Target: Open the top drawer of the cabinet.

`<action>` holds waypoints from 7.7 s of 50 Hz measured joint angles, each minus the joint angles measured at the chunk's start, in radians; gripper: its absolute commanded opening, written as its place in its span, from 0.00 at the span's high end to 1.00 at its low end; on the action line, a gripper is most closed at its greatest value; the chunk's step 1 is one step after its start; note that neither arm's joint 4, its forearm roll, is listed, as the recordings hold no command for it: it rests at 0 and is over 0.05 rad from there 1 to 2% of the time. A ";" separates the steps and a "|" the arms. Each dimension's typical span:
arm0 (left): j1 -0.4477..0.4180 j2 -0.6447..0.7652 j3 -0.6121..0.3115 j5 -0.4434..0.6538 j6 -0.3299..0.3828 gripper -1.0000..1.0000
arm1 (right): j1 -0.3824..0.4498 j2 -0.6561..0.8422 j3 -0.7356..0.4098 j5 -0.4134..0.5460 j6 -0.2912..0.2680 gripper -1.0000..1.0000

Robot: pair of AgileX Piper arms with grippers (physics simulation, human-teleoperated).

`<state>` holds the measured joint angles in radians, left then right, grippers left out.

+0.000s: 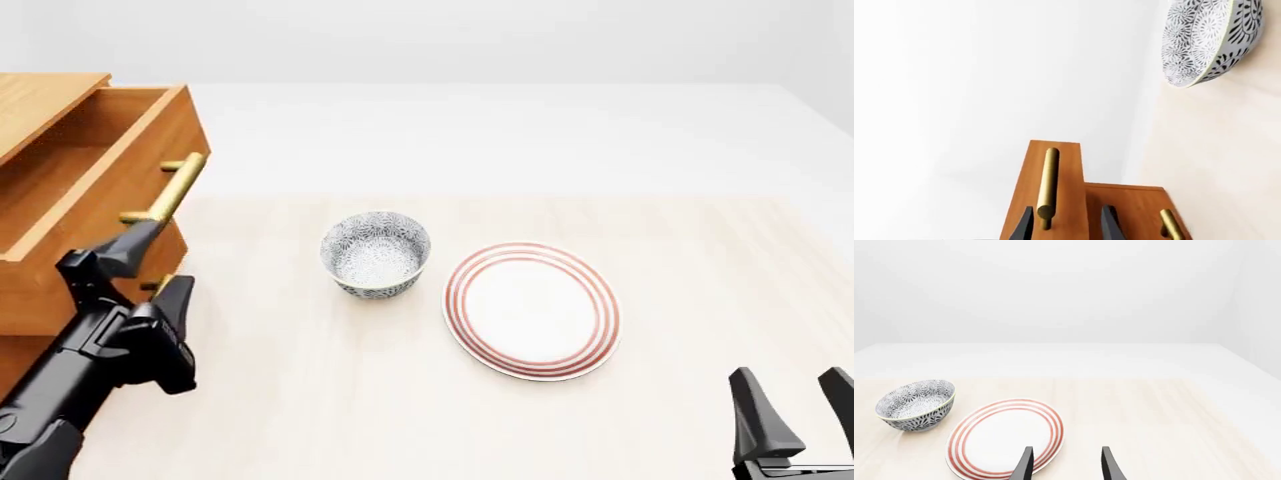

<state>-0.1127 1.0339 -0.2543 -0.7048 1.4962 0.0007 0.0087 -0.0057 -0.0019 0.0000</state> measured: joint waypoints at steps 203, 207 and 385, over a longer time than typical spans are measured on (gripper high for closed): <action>0.160 0.103 -1.054 1.680 -1.575 0.00 | 0.000 0.000 0.000 0.000 0.000 0.00; 0.159 0.109 -1.042 1.668 -1.578 0.00 | 0.000 0.000 0.000 0.000 0.000 0.00; -0.199 0.252 -1.115 1.679 -1.567 0.00 | 0.000 0.000 0.000 0.000 0.000 0.00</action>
<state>-0.3120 1.2858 -1.3689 0.9739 -0.0707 0.0007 0.0087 -0.0057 -0.0019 0.0000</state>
